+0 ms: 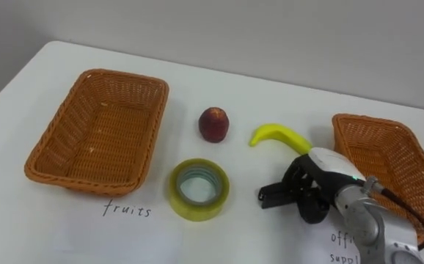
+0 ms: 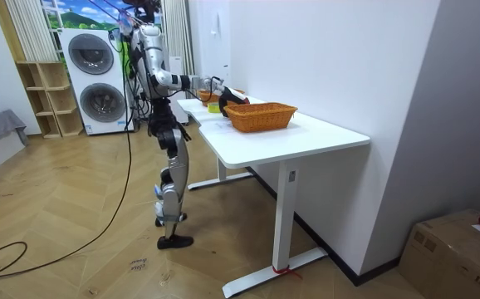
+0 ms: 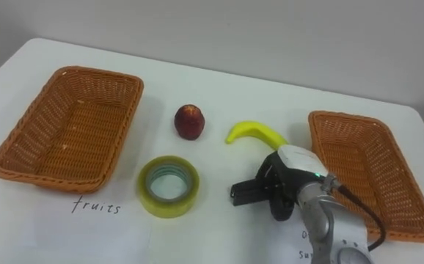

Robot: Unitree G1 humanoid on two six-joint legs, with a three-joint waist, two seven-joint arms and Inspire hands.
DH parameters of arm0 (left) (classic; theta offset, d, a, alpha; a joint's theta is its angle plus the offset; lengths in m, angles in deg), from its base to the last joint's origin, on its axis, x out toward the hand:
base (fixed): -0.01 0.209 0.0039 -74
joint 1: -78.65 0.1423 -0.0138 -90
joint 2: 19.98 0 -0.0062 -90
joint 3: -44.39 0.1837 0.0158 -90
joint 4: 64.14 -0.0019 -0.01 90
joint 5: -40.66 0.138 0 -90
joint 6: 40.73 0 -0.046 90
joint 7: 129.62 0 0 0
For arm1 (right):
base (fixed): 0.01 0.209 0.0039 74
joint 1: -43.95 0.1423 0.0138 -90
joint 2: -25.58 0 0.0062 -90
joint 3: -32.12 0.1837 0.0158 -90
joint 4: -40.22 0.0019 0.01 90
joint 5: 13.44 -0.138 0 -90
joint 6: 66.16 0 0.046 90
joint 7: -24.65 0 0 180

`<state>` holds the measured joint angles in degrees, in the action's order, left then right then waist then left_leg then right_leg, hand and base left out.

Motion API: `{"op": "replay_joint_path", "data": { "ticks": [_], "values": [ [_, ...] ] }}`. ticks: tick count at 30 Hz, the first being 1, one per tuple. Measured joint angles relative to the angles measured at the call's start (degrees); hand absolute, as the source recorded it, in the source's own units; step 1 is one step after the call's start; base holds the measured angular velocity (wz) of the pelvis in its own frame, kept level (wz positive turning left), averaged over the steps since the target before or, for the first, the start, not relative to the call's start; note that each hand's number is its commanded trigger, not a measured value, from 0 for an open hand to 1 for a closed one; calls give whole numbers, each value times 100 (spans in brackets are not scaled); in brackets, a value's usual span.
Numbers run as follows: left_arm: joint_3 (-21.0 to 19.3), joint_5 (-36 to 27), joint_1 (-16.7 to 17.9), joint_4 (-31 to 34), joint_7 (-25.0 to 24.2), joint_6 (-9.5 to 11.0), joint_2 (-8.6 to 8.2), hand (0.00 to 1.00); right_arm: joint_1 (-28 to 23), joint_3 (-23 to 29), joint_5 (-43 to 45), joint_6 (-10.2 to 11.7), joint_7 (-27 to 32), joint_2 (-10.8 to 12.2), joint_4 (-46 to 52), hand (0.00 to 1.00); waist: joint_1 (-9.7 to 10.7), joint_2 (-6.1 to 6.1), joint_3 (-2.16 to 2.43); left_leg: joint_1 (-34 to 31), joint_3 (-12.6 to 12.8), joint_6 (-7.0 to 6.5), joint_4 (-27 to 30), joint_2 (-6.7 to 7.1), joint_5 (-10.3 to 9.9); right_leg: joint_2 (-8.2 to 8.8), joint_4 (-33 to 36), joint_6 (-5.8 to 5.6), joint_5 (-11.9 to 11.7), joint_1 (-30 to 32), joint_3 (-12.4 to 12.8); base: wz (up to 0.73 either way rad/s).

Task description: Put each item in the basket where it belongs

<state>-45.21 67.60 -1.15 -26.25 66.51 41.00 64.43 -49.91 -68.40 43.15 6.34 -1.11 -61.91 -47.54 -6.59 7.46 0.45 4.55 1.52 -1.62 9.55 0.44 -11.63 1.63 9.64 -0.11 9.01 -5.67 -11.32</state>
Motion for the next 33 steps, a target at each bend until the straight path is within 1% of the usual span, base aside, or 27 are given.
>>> {"op": "replay_joint_path", "data": {
  "ticks": [3,5,7,9,10,13,14,16,18,19,20,21,23,24,26,27,29,33],
  "values": [
    [35,-16,1,2,58,0,-12,0,0,0,-10,-11,0,-3,36,100,-9,-8,3,-8,-1,1,4,-1,0,-2,0,0,0,8,11,0],
    [43,-45,-8,3,82,9,-24,0,21,4,-30,-15,0,-13,115,100,-7,-43,11,-23,9,1,5,1,0,-2,-1,0,0,25,13,0],
    [41,-44,-9,4,98,31,-16,0,3,7,-86,-12,0,-36,180,100,-6,-76,7,-22,9,1,1,1,0,-3,-3,0,0,25,10,0],
    [38,-42,-6,18,122,131,-18,0,-26,33,-140,-3,-27,-49,293,100,-1,-117,1,-22,16,1,-4,0,1,-5,-4,0,0,40,18,-5],
    [34,-46,-3,44,124,149,-27,0,-26,63,-174,9,-56,-49,322,100,2,-125,-4,-24,22,0,-4,0,1,-5,-4,0,0,47,22,-4],
    [38,-56,-8,46,170,296,-32,0,-37,232,-504,86,-85,-73,406,100,46,-144,-17,-35,38,1,-19,-1,2,-4,-3,0,0,66,36,-2],
    [40,-57,-6,46,211,365,-36,0,-66,283,-638,138,-142,-102,489,100,37,-152,-26,-31,72,1,-29,-6,2,-6,-3,0,0,76,54,-10],
    [24,-55,19,44,245,433,-37,0,-78,314,-935,220,-201,-151,578,100,70,-162,-35,-24,90,0,-39,-5,2,-9,-2,0,0,81,109,-7],
    [-37,-51,107,31,346,516,-36,0,-178,400,-1528,334,-391,-155,832,100,162,-145,-43,7,94,-2,-75,-5,4,-13,-3,0,0,65,155,0],
    [-53,-48,155,21,371,538,-36,0,-221,417,-1689,383,-412,-155,904,100,170,-146,-44,16,97,-3,-82,-5,6,-15,-3,0,0,63,162,-4],
    [-122,-42,211,17,375,597,-41,0,-299,475,-2008,477,-449,-150,1039,100,177,-148,-47,30,119,-3,-79,-5,6,-14,-7,-1,0,58,177,-5],
    [-156,-43,256,17,375,612,-43,0,-318,510,-2153,533,-450,-151,1078,100,180,-142,-45,46,122,-5,-77,-4,7,-14,-7,-1,0,54,188,-6],
    [-239,-46,382,19,375,617,-44,0,-316,726,-2698,703,-444,-151,1124,100,231,-135,-85,111,115,-10,-87,0,8,-9,-17,-2,1,-8,196,0],
    [-255,-46,398,19,374,617,-44,0,-315,786,-2782,728,-433,-152,1126,100,234,-121,-83,110,104,-11,-88,1,8,-8,-19,-2,1,-11,193,8],
    [-328,-47,446,19,368,617,-69,0,-298,1063,-3140,823,-356,-160,1127,100,216,-82,-89,107,86,-13,-91,2,6,-7,-19,-2,1,-13,195,5],
    [-375,-47,471,18,363,617,-101,0,-290,1203,-3266,884,-292,-160,1139,100,217,-83,-90,106,85,-13,-95,5,6,-5,-20,-2,1,-15,193,0],
    [-389,-47,491,18,358,618,-101,0,-290,1386,-3471,950,-124,-160,1153,100,236,-91,-95,107,82,-13,-94,5,6,-6,-22,-3,1,-24,189,0],
    [-429,-48,500,20,337,618,-102,0,-289,1597,-3657,1064,249,-160,1161,100,325,-128,-100,107,84,-12,-94,2,6,-7,-21,-2,1,-31,190,0]
  ]
}}
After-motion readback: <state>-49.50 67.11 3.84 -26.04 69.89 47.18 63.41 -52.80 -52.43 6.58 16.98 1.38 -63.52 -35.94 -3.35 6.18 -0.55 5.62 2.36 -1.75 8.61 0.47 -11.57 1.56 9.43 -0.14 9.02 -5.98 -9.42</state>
